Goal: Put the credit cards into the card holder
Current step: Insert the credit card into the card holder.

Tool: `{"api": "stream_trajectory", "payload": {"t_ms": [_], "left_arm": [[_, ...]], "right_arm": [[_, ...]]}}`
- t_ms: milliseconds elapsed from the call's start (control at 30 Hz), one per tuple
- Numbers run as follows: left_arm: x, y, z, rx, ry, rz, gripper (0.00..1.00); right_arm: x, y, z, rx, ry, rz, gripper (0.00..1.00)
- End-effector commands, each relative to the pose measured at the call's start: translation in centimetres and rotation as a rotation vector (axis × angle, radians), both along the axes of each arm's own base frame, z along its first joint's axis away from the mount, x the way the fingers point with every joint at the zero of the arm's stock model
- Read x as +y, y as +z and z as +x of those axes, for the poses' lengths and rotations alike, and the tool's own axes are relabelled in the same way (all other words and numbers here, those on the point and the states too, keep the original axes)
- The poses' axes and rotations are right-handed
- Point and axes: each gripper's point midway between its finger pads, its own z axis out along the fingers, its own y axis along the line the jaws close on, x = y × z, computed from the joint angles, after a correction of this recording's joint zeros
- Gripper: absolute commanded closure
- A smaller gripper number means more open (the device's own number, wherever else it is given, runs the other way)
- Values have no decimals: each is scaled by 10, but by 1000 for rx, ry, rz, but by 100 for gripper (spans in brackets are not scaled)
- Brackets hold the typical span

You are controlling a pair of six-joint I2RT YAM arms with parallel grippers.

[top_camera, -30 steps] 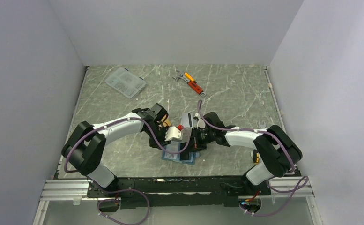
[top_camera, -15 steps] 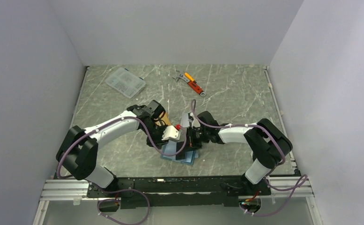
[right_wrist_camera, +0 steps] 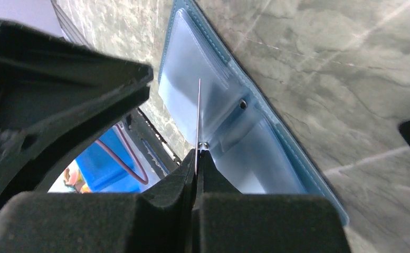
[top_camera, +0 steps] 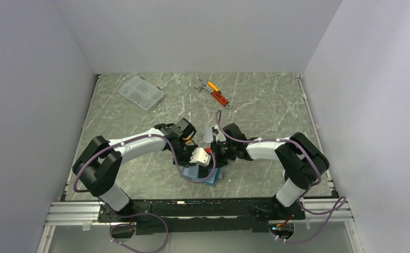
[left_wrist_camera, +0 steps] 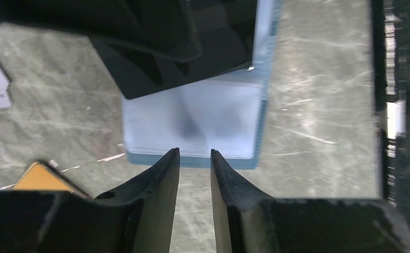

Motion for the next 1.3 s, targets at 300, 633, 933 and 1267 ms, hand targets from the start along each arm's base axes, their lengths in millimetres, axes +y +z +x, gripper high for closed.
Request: {"api": "stream_trajectory", "payload": {"t_ms": [300, 633, 933, 1267], "left_arm": [[-5, -10, 20, -68, 40, -9, 66], [-4, -29, -25, 118, -4, 64, 69], [-12, -4, -59, 247, 34, -12, 70], [-9, 34, -15, 50, 156, -77, 57]], "right_arm": [[-4, 18, 7, -23, -34, 111, 100], [-18, 33, 27, -165, -61, -2, 100], [-19, 31, 26, -151, -55, -14, 100], [-31, 18, 2, -100, -68, -31, 100]]}}
